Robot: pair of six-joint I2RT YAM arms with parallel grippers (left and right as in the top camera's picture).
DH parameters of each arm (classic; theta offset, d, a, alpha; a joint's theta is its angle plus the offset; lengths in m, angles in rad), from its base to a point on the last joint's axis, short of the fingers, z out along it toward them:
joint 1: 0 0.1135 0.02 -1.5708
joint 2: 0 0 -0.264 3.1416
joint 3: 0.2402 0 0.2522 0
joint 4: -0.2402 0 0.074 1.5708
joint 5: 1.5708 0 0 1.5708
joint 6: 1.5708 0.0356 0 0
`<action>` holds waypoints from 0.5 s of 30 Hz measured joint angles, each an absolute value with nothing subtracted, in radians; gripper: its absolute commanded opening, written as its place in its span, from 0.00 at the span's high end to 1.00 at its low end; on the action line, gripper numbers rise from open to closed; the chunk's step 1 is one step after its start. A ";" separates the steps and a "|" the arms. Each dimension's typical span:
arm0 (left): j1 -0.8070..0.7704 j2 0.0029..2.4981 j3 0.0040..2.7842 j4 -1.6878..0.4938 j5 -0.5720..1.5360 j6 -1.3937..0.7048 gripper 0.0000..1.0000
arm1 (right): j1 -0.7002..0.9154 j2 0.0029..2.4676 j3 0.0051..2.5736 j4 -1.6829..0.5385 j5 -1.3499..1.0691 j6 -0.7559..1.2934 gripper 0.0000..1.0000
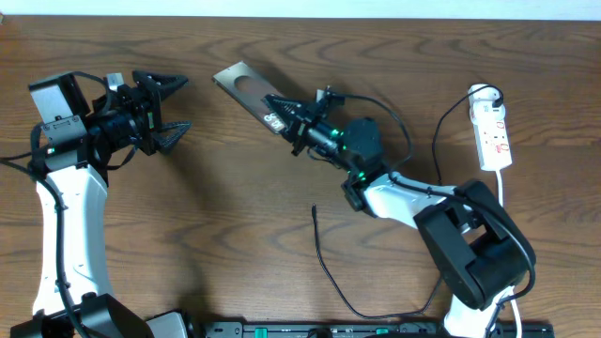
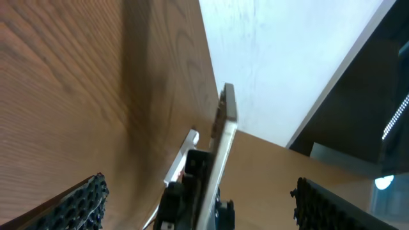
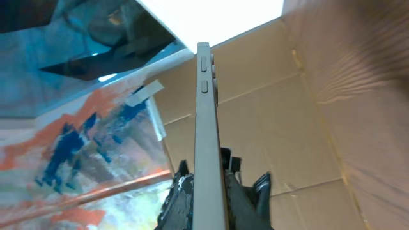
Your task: Plug charger to phone and switch on socket
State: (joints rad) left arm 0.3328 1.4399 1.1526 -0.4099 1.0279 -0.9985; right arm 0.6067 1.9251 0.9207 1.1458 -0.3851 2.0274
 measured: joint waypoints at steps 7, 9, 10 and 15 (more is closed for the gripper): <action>0.333 1.440 1.153 -0.383 1.011 -0.991 0.10 | 0.653 1.925 0.921 1.146 -0.320 2.039 0.99; 0.333 1.440 1.153 -0.381 1.010 -0.987 0.10 | 0.662 1.925 0.921 1.145 -0.314 2.039 0.99; 0.331 1.440 1.153 -0.381 1.010 -0.984 0.10 | 0.665 1.925 0.921 1.145 -0.311 2.039 0.99; 0.305 1.440 1.153 -0.377 0.982 -0.940 0.10 | 0.685 1.925 0.921 1.145 -0.301 2.039 0.99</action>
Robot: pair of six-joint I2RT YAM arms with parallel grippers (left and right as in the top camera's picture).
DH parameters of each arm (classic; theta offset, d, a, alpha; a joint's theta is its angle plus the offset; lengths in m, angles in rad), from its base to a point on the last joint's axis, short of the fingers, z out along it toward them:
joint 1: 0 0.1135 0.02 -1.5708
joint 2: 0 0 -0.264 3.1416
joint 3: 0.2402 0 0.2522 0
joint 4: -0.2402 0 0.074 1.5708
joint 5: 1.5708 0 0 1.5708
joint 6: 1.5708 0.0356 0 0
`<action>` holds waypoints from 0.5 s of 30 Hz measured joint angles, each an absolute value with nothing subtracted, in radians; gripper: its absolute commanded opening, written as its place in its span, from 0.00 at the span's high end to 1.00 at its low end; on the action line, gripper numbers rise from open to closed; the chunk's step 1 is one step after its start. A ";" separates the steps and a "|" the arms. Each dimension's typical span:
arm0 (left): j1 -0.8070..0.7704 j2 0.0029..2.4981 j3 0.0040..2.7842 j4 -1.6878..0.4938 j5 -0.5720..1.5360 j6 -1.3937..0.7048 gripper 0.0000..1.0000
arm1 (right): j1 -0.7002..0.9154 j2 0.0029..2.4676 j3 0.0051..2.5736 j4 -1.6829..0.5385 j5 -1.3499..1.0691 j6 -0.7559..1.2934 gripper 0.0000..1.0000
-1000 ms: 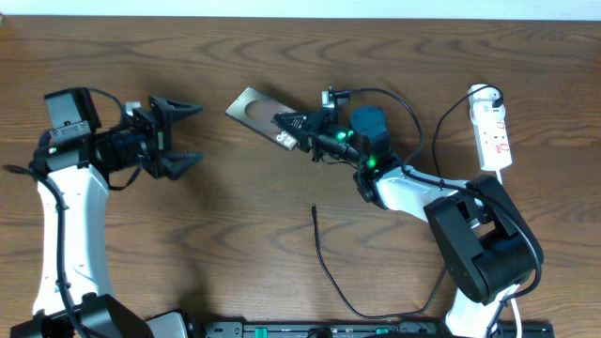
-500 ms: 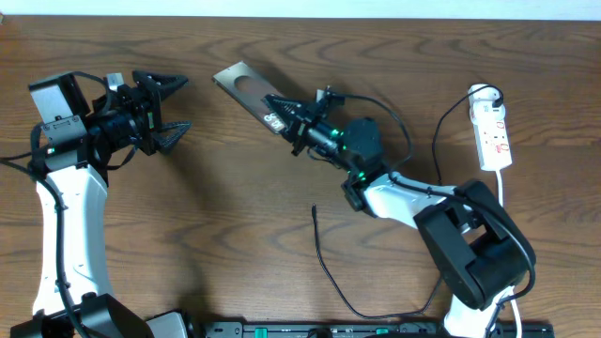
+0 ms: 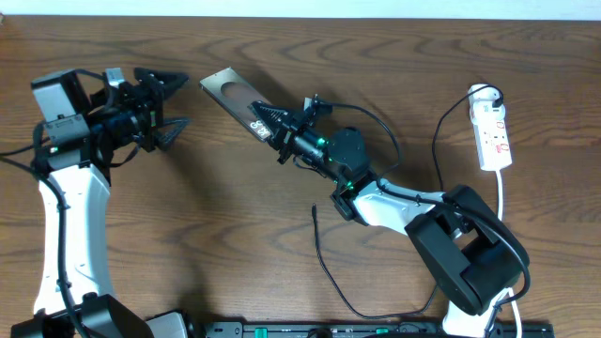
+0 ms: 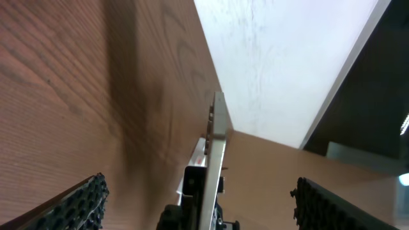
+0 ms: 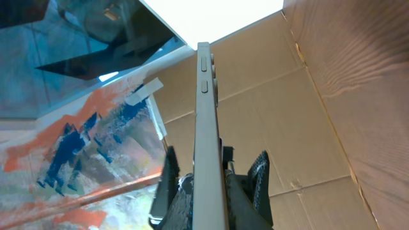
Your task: Plug charger to phone and switch on socket
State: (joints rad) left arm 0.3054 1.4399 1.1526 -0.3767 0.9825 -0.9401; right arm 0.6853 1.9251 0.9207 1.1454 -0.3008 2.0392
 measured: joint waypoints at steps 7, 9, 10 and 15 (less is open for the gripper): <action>0.222 1.440 1.153 -0.337 0.947 -0.888 0.10 | 0.739 1.925 0.921 1.146 -0.295 2.039 0.99; 0.217 1.440 1.153 -0.332 0.943 -0.884 0.10 | 0.748 1.925 0.921 1.146 -0.296 2.039 0.99; 0.217 1.440 1.153 -0.332 0.942 -0.881 0.10 | 0.751 1.925 0.921 1.146 -0.296 2.039 0.99; 0.217 1.440 1.153 -0.333 0.936 -0.846 0.10 | 0.751 1.925 0.921 1.146 -0.294 2.040 0.99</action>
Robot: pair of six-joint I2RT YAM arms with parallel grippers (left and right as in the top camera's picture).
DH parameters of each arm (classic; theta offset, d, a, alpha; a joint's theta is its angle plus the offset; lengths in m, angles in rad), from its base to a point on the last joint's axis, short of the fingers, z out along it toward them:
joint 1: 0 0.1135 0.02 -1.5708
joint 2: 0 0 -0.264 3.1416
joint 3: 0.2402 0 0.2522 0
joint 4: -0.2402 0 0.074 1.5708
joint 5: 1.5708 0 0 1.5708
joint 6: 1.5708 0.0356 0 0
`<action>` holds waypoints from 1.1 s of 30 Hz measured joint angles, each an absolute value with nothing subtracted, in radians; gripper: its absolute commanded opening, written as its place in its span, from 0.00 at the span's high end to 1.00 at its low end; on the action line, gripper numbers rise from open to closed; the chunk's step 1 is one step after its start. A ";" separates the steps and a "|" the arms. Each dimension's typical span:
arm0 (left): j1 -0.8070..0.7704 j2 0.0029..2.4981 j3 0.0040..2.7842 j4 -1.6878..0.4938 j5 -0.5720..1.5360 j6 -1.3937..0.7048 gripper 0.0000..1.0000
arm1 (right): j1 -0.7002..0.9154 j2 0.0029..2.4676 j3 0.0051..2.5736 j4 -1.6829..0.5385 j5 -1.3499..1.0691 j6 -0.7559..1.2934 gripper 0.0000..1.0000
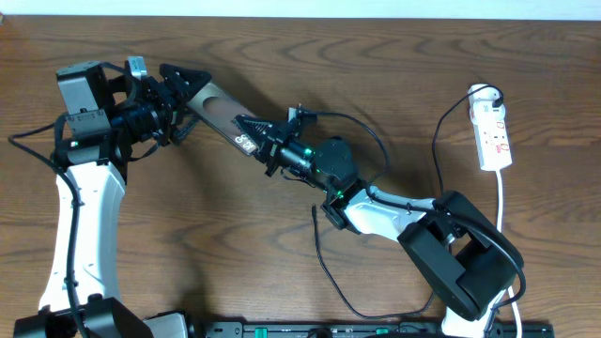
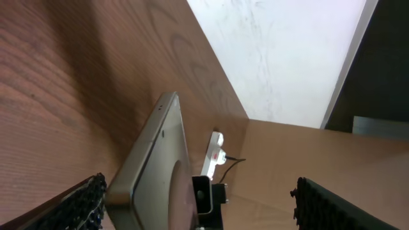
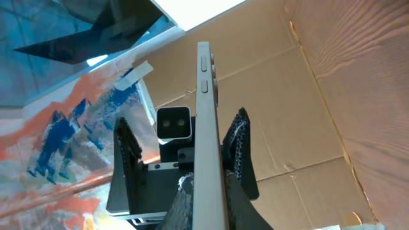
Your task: Plug charger to phone and switch on socket
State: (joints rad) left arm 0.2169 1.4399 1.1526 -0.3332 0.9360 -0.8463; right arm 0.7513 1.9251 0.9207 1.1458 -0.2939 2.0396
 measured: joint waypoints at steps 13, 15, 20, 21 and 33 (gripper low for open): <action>0.178 1.440 1.153 -0.333 0.923 -0.830 0.10 | 0.799 1.925 0.921 1.162 -0.253 2.042 0.99; 0.176 1.440 1.153 -0.334 0.912 -0.830 0.10 | 0.803 1.925 0.921 1.162 -0.239 2.042 0.99; 0.176 1.440 1.153 -0.334 0.907 -0.830 0.17 | 0.804 1.925 0.921 1.191 -0.215 2.042 0.99; 0.176 1.440 1.153 -0.334 0.906 -0.830 0.19 | 0.805 1.925 0.921 1.197 -0.210 2.042 0.99; 0.176 1.440 1.153 -0.334 0.902 -0.833 0.40 | 0.805 1.925 0.921 1.205 -0.185 2.042 0.99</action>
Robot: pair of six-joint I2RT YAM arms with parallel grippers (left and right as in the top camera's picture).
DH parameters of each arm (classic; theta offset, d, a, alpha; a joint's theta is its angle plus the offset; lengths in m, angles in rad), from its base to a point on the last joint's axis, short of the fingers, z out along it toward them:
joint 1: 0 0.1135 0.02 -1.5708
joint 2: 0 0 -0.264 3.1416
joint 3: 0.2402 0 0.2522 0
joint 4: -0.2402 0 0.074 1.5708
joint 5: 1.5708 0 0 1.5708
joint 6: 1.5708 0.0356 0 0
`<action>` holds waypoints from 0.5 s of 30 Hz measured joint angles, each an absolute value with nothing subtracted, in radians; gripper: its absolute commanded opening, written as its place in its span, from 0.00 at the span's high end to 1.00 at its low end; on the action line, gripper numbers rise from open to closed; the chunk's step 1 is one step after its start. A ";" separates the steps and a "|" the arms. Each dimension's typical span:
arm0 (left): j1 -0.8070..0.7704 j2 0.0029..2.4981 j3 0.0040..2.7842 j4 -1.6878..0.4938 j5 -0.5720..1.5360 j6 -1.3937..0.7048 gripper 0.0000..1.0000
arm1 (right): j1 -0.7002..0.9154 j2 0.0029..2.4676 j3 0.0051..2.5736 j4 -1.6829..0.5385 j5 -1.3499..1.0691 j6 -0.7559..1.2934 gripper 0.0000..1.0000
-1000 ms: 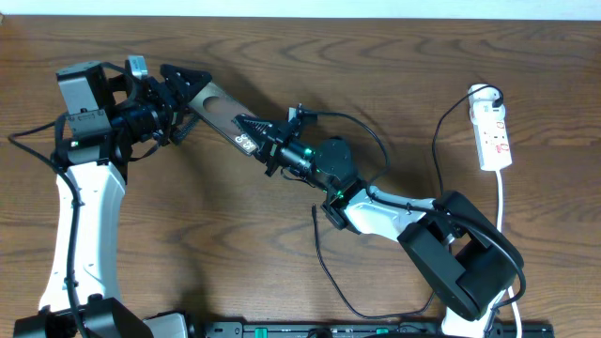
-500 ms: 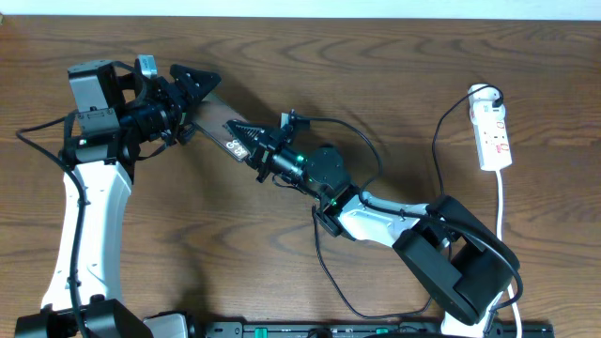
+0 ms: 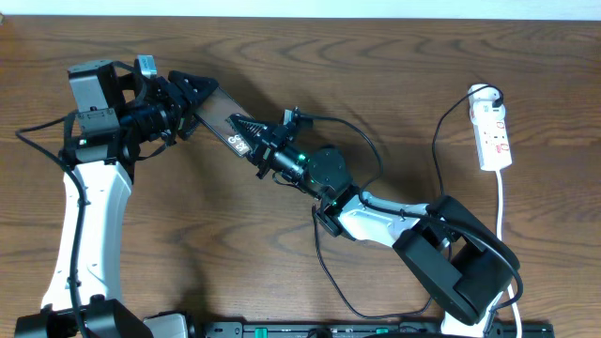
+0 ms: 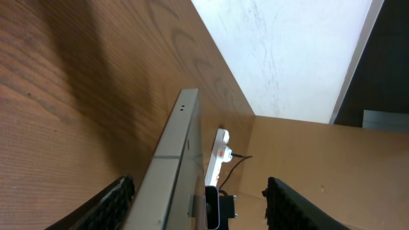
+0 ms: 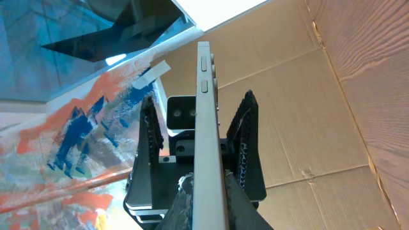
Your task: Plug charger to phone and switch on socket
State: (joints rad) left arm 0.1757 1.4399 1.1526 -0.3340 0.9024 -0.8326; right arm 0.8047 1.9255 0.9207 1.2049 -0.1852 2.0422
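Observation:
The grey phone (image 3: 223, 115) is held off the table, slanting up-left. My right gripper (image 3: 252, 139) is shut on its lower end; in the right wrist view the phone (image 5: 205, 115) stands edge-on above that gripper (image 5: 206, 199). My left gripper (image 3: 195, 101) is open around the phone's far end. In the left wrist view the phone (image 4: 177, 160) passes between its fingers (image 4: 118, 195), nearer the left one, with a wide gap on the right. The black charger cable (image 3: 329, 272) lies loose on the table. The white socket strip (image 3: 493, 127) lies at the far right.
The wooden table (image 3: 188, 235) carries the cable's loop near the front edge. The strip's white lead (image 3: 502, 192) runs down the right side. Both arms crowd the upper left-centre.
The phone's far end now sits deeper between my left fingers and is edge-on to them. Those fingers stand closer together than before. My right arm has reached a little further left.
My right gripper held the phone near the table's top centre, with my open left gripper apart at the far left. The phone then stood further left, then its tip reached the left fingers. Now it lies between them, the right gripper still holding it.

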 measured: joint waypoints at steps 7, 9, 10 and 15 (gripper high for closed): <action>0.176 1.440 1.153 -0.333 0.898 -0.832 0.48 | 0.808 1.925 0.921 1.209 -0.183 2.042 0.99; 0.176 1.440 1.153 -0.333 0.895 -0.830 0.50 | 0.810 1.925 0.921 1.213 -0.183 2.042 0.99; 0.176 1.440 1.153 -0.333 0.894 -0.830 0.51 | 0.810 1.925 0.921 1.213 -0.183 2.042 0.99; 0.176 1.440 1.153 -0.332 0.891 -0.825 0.56 | 0.811 1.925 0.921 1.213 -0.183 2.042 0.99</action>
State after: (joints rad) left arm 0.1757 1.4399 1.1526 -0.3325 0.8906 -0.8246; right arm 0.8112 1.9255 0.9207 1.2129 -0.1825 2.0422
